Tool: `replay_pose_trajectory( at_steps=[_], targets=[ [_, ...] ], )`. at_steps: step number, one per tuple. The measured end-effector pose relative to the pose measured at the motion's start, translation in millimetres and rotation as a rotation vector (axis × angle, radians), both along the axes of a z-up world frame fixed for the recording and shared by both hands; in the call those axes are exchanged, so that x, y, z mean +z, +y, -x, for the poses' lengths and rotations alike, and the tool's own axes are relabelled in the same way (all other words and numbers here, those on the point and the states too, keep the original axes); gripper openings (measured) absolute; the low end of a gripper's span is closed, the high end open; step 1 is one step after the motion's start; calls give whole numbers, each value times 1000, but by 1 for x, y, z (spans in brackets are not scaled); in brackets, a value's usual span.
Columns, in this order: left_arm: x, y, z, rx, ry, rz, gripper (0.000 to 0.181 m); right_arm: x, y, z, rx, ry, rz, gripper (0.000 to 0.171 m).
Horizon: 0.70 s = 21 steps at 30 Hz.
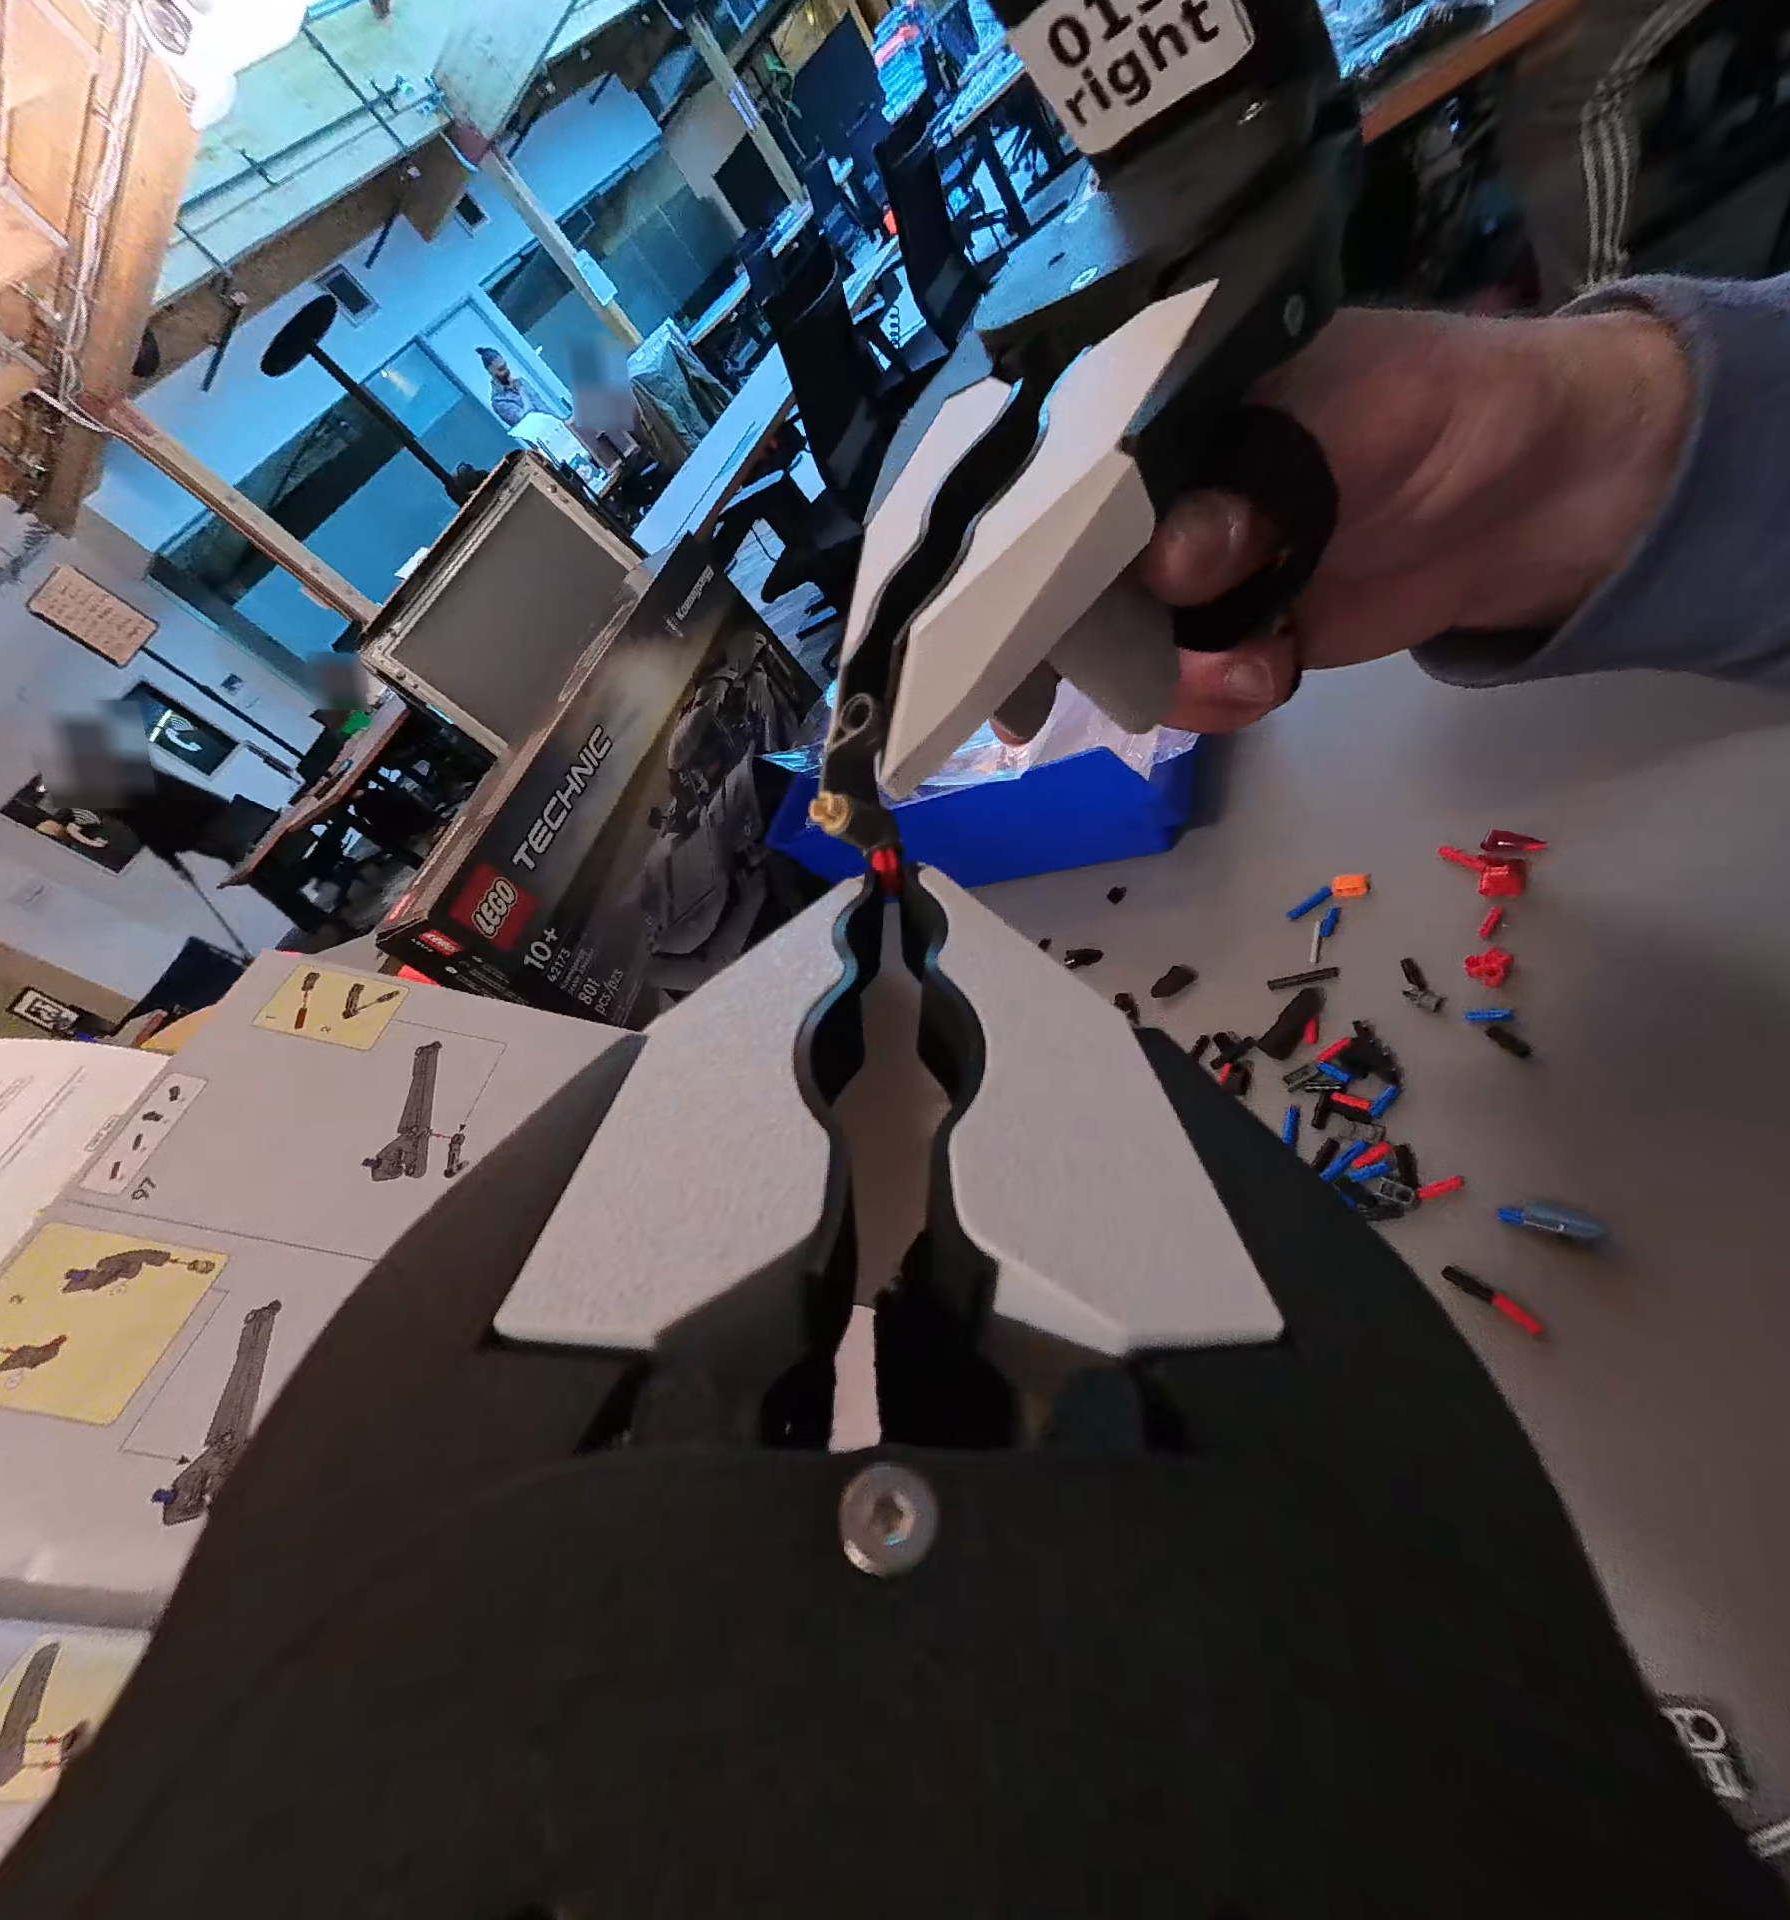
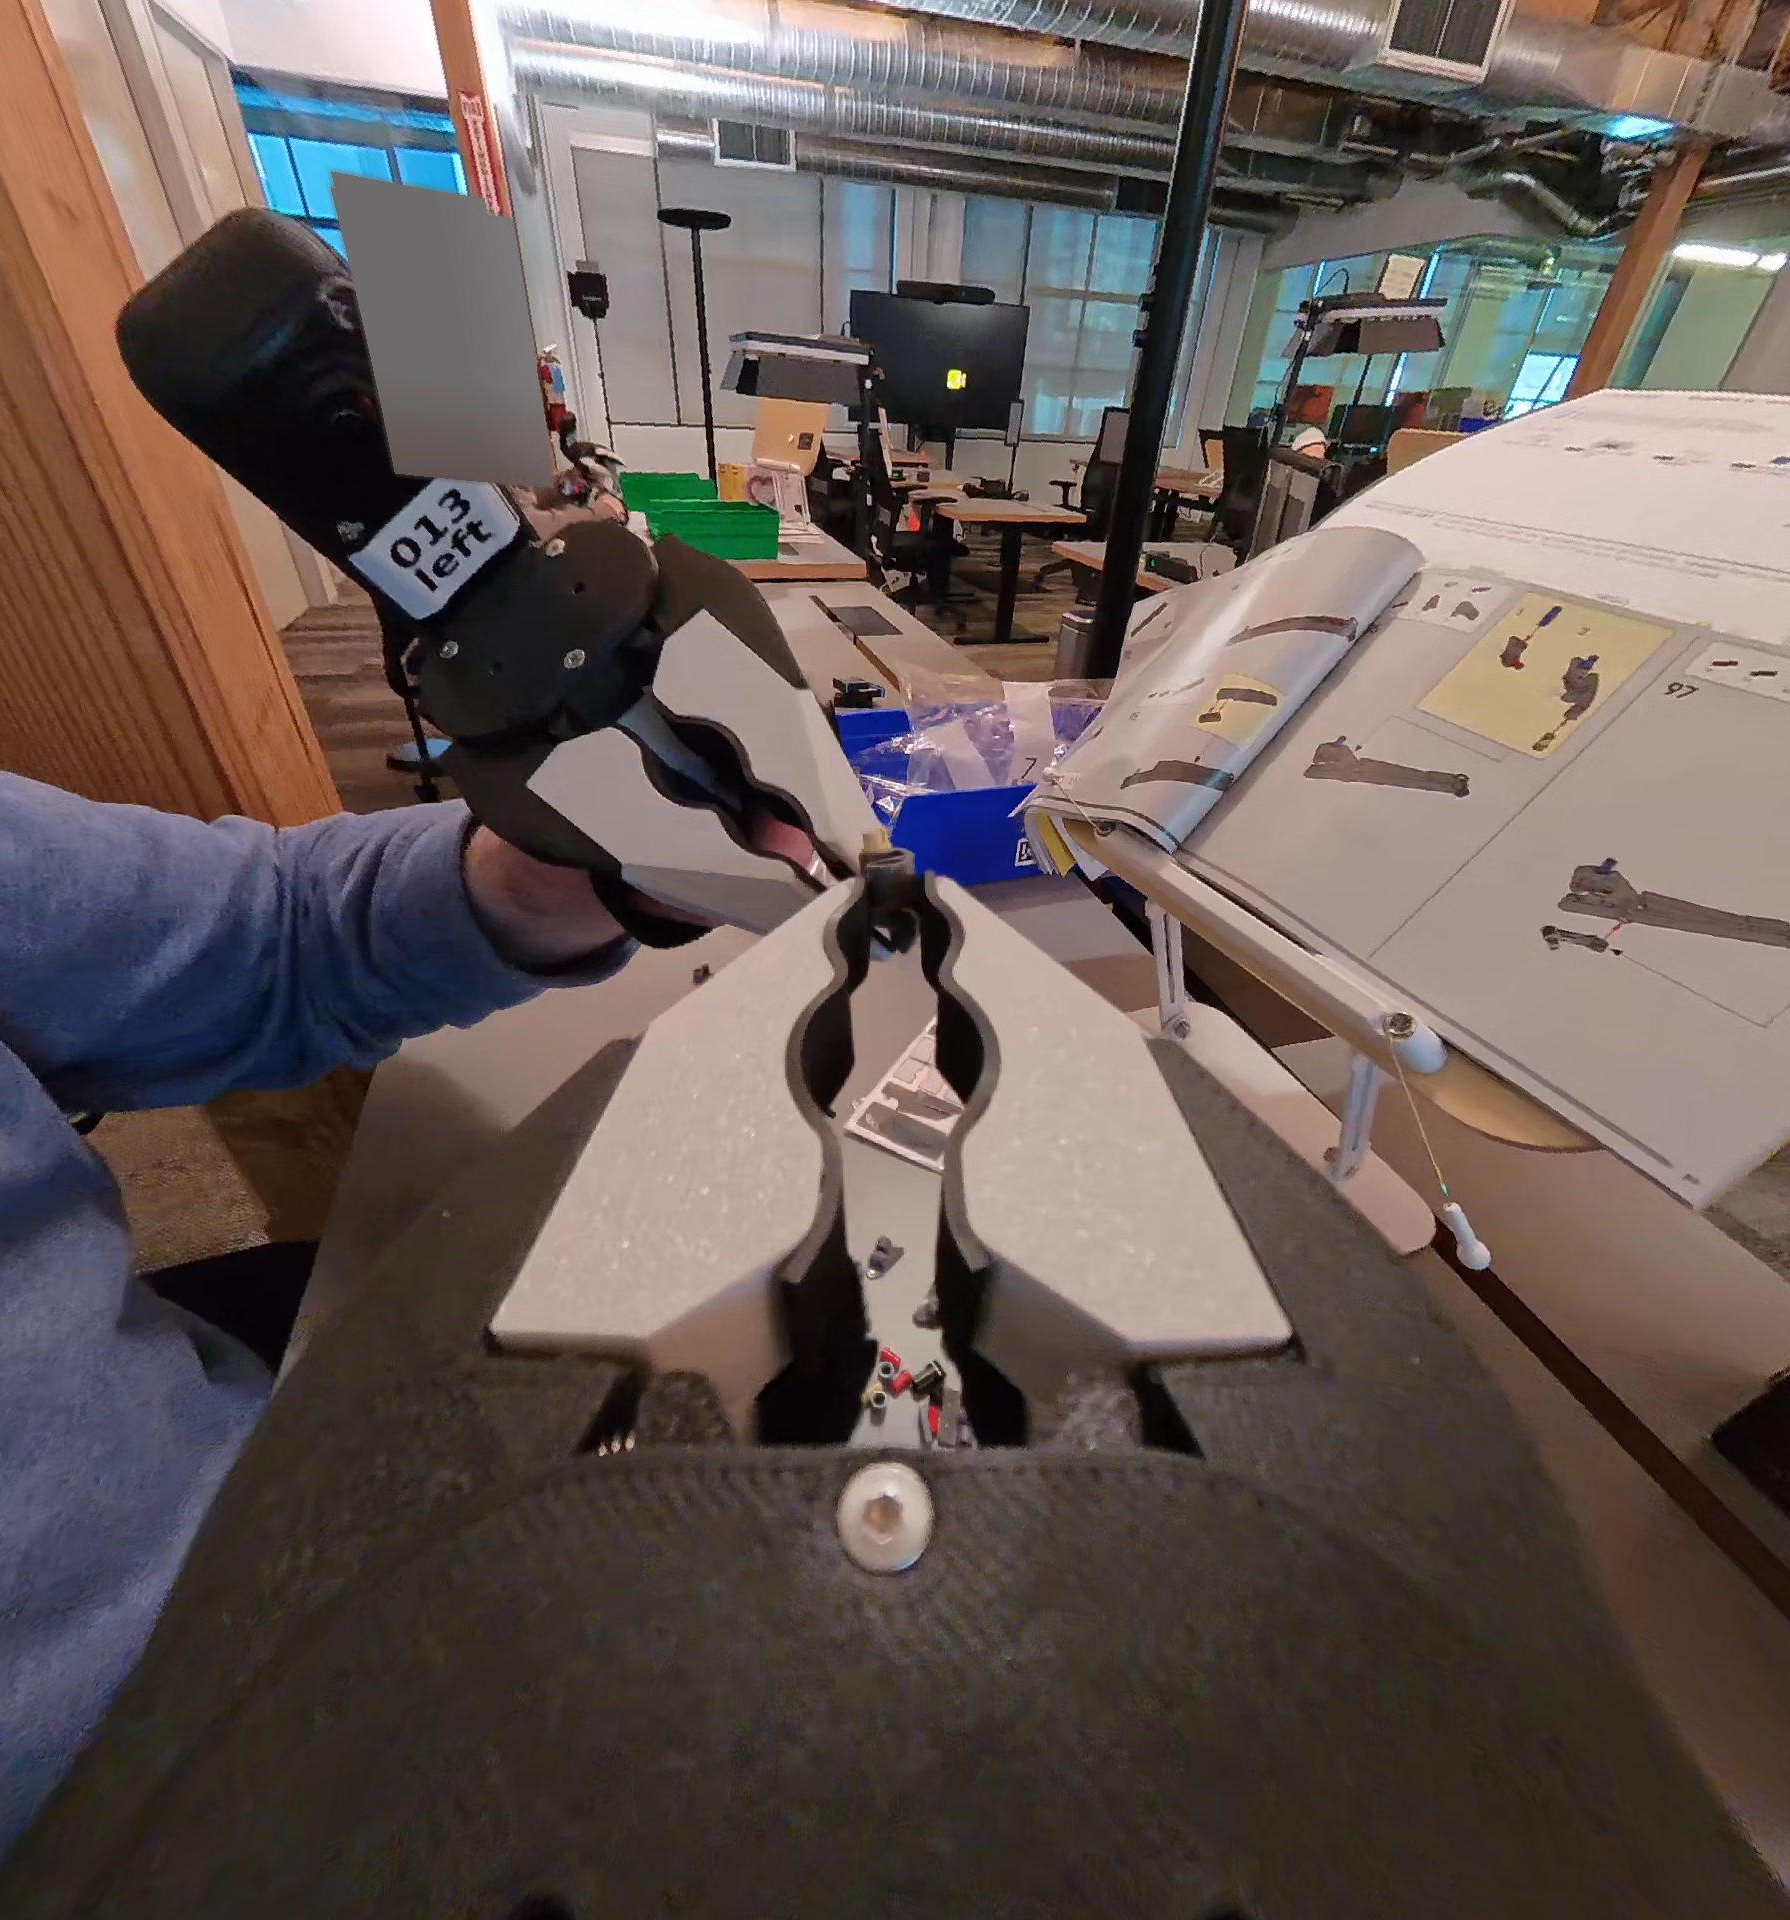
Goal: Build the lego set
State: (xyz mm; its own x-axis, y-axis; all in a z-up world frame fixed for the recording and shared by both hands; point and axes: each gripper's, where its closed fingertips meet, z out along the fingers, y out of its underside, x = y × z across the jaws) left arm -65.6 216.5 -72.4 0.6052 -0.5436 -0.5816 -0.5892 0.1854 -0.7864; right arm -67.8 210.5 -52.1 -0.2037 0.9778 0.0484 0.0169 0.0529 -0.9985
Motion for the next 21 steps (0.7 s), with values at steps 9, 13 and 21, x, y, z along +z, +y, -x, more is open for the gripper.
replay_pose_trajectory(
  at_steps=[9,13,21],
  targets=[
    [-2,-1,-2,-28,-60,41,1,-2,3,1,-4,-6,4,4],
    [-2,0,0,-26,-73,48,1,-3,3,3,-1,-7,12,4],
    [-3,1,4,-25,-94,63,1,-4,5,8,24,-11,74,4]
  ],
)
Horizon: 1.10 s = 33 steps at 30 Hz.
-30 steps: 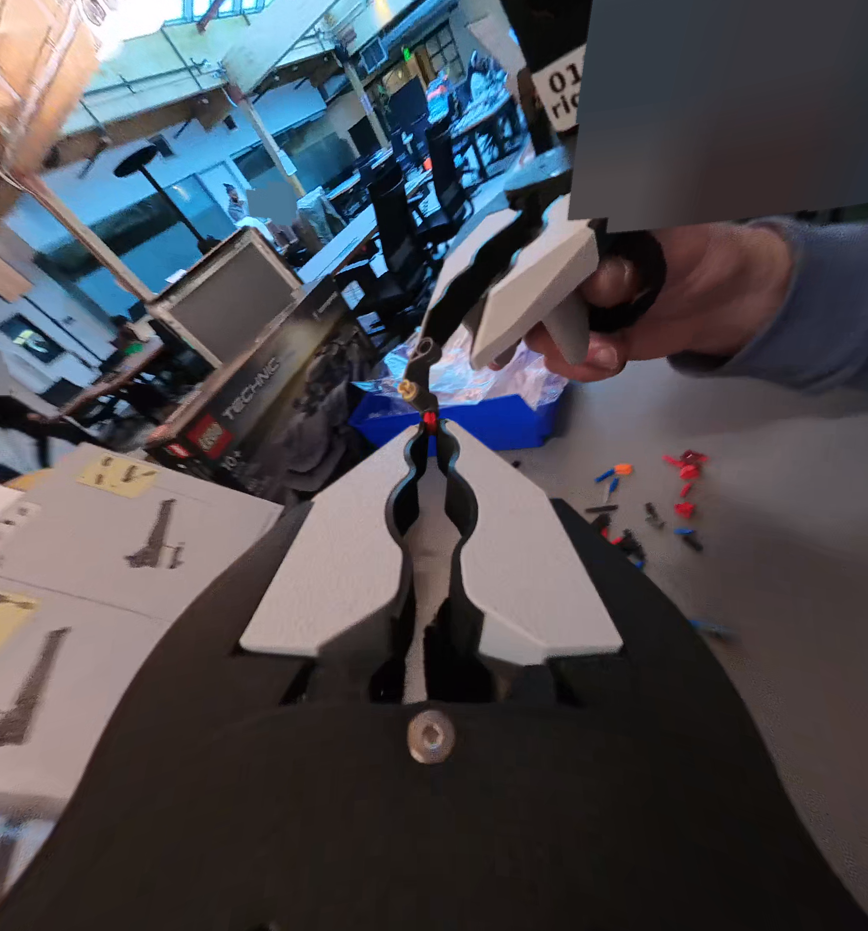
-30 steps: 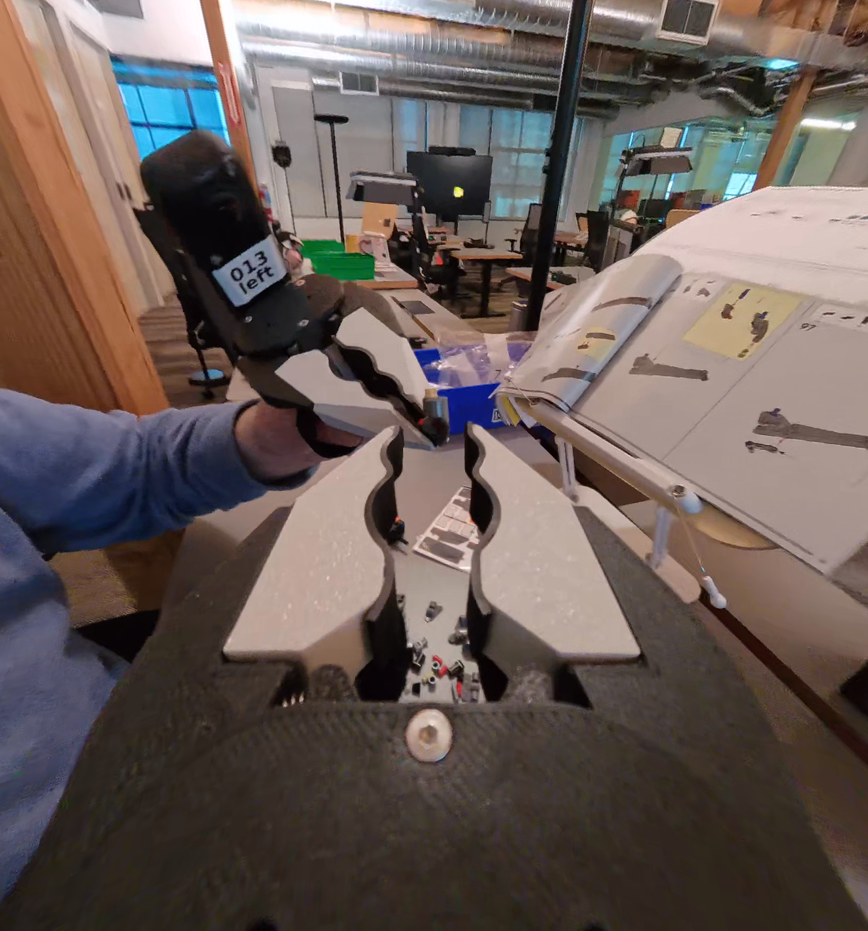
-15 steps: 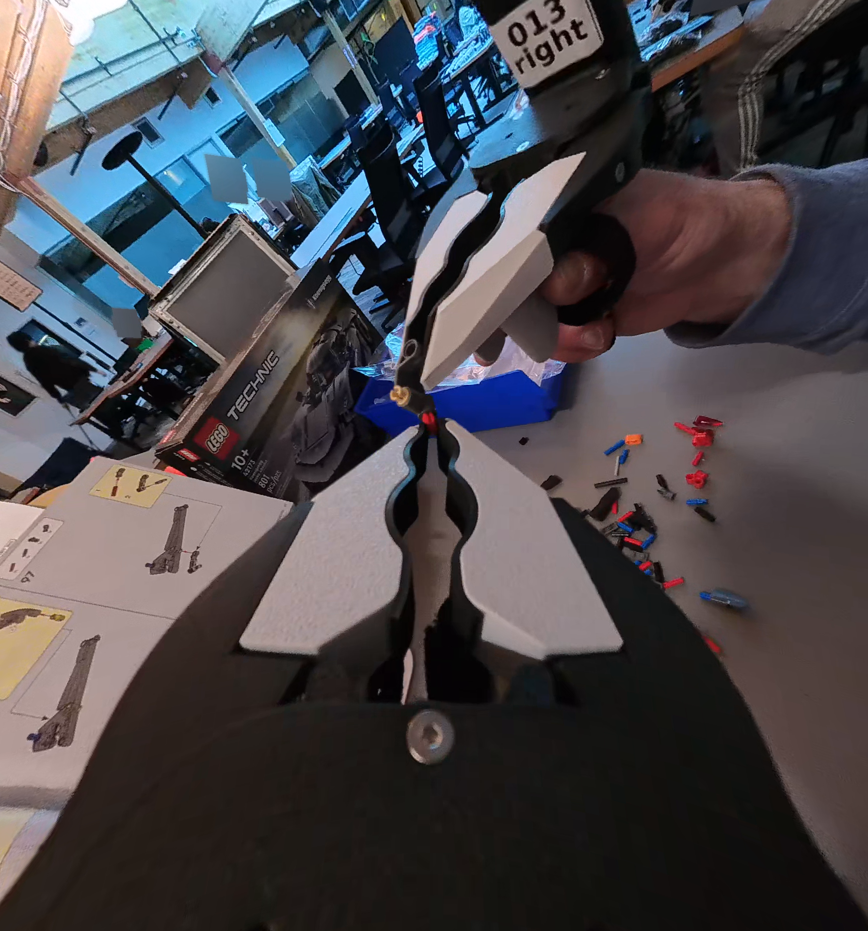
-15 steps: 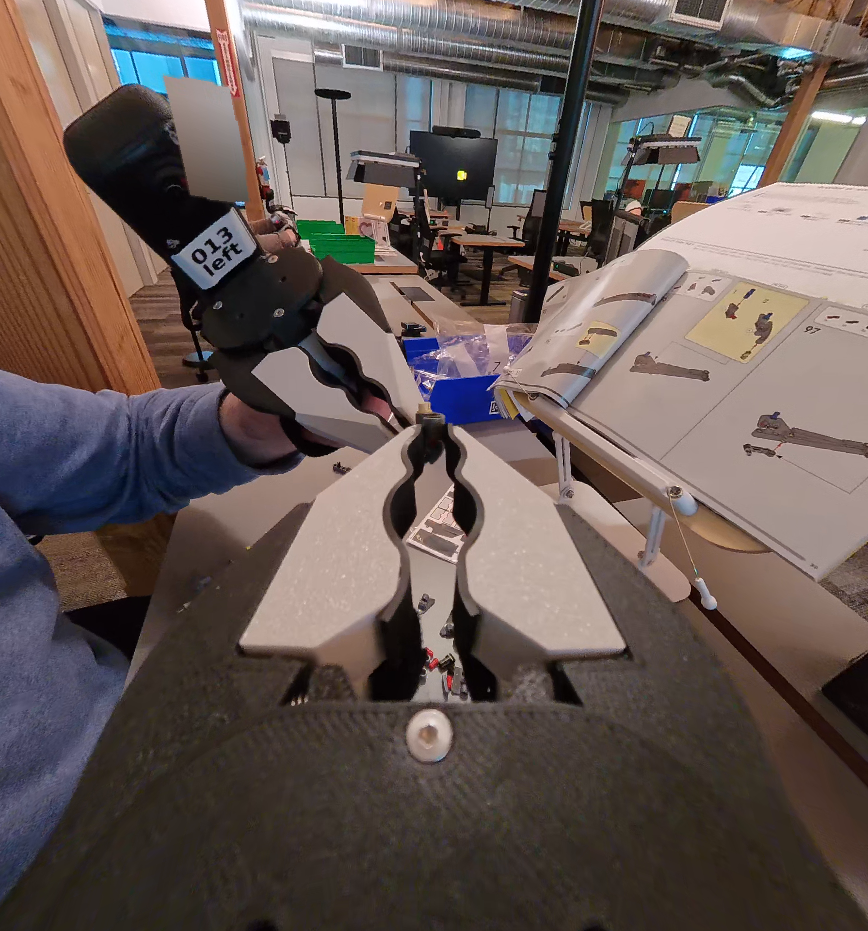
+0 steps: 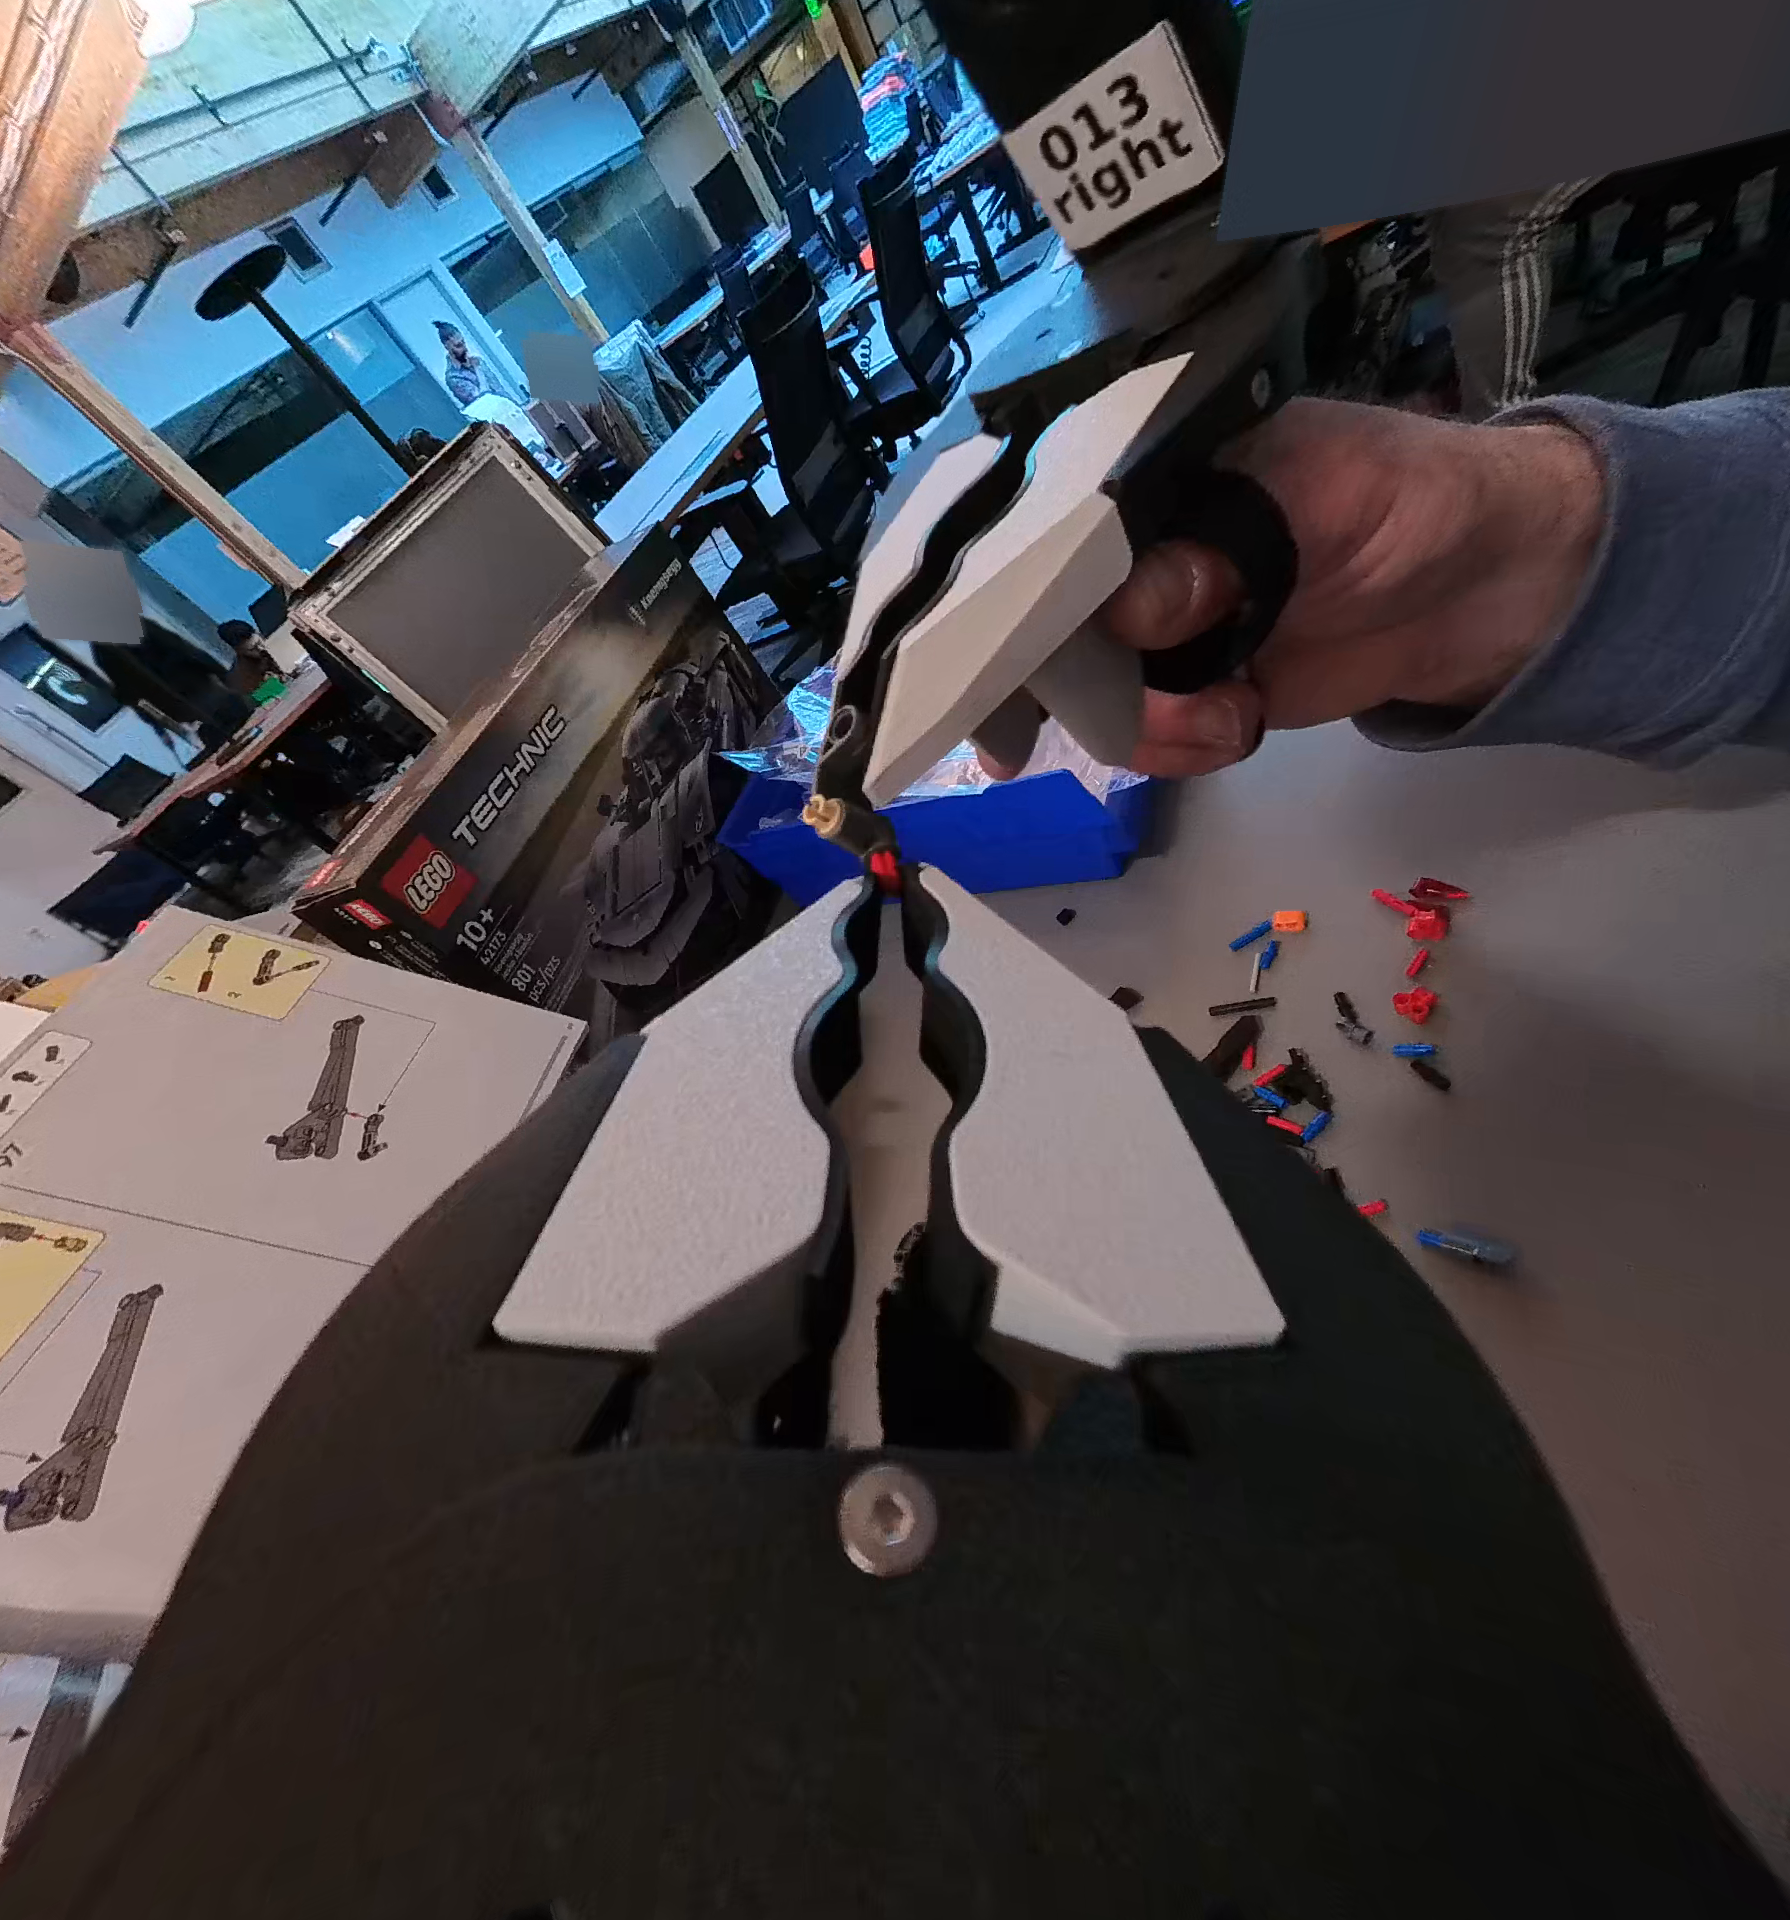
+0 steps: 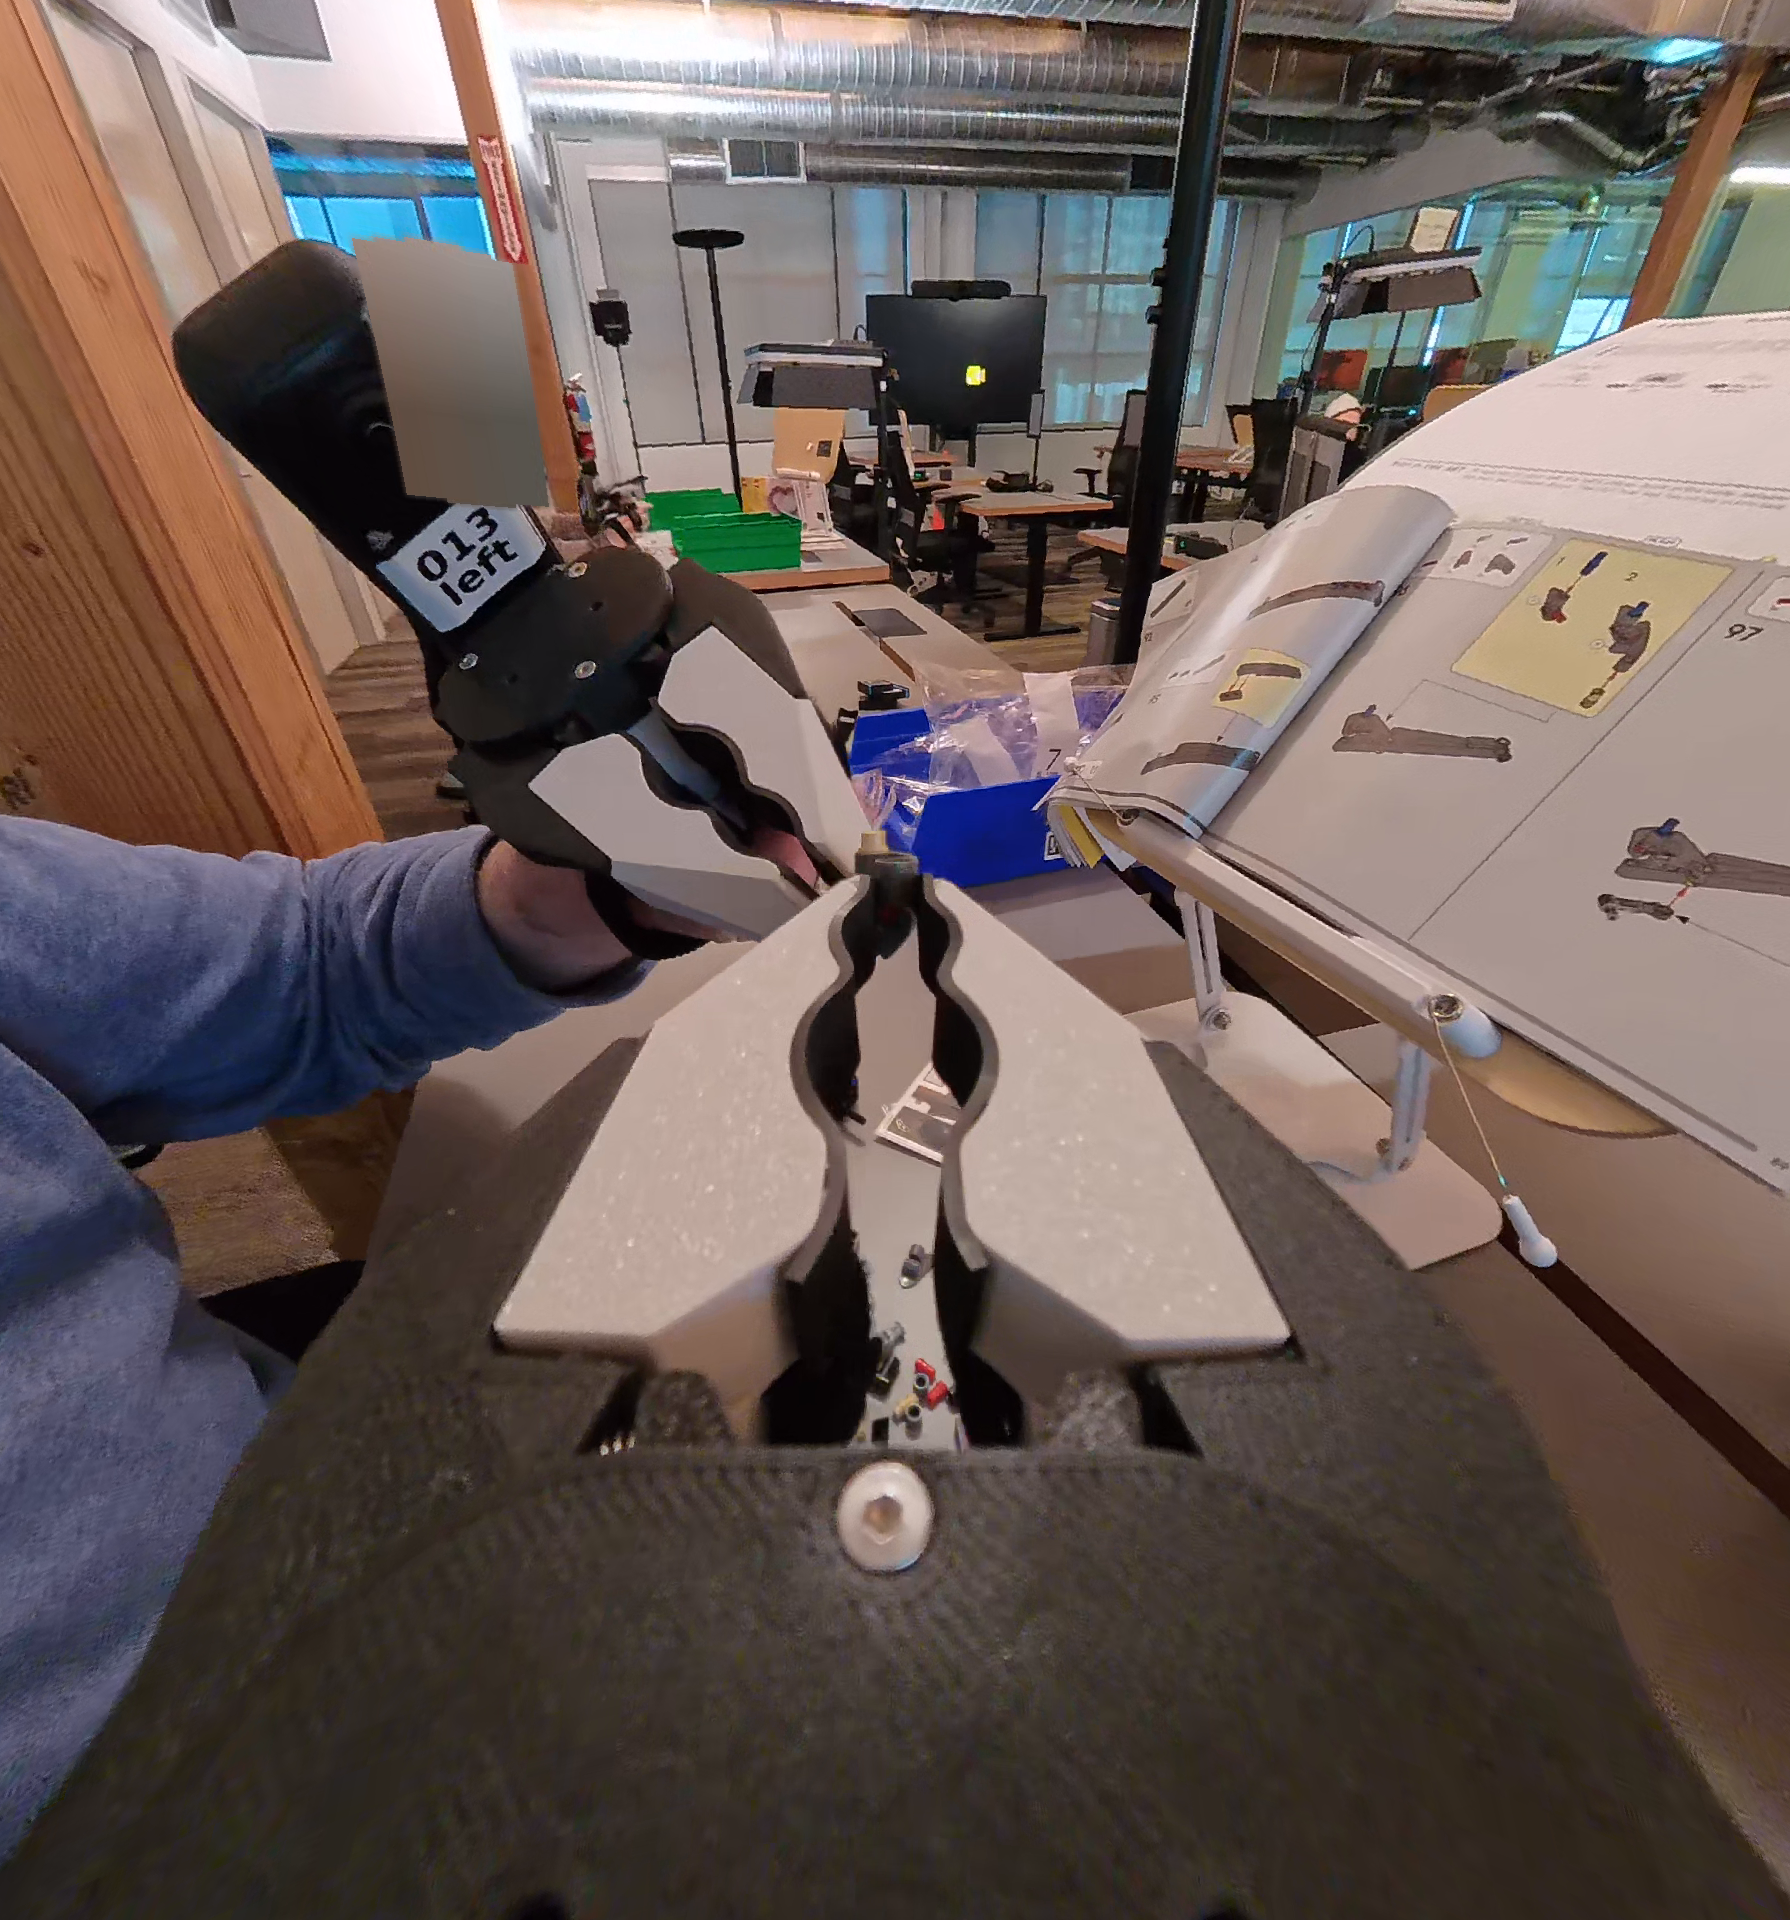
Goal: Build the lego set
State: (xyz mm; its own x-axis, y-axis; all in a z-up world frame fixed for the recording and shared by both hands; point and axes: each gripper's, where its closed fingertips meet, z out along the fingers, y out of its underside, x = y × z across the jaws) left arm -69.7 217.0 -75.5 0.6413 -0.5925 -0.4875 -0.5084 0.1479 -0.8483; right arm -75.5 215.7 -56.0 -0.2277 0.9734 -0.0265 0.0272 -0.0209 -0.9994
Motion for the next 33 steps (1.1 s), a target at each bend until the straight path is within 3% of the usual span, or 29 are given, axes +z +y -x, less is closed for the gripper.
replay_pose_trajectory(
  at_steps=[8,20,33],
  targets=[
    [-1,3,3,-2,-43,21,1,-1,6,4,35,10,107,4],
    [-3,4,6,-31,-144,81,9,-3,10,4,34,-3,87,4],
    [6,-4,9,-66,-157,119,17,-11,6,6,-31,-188,-278,4]
  ],
)
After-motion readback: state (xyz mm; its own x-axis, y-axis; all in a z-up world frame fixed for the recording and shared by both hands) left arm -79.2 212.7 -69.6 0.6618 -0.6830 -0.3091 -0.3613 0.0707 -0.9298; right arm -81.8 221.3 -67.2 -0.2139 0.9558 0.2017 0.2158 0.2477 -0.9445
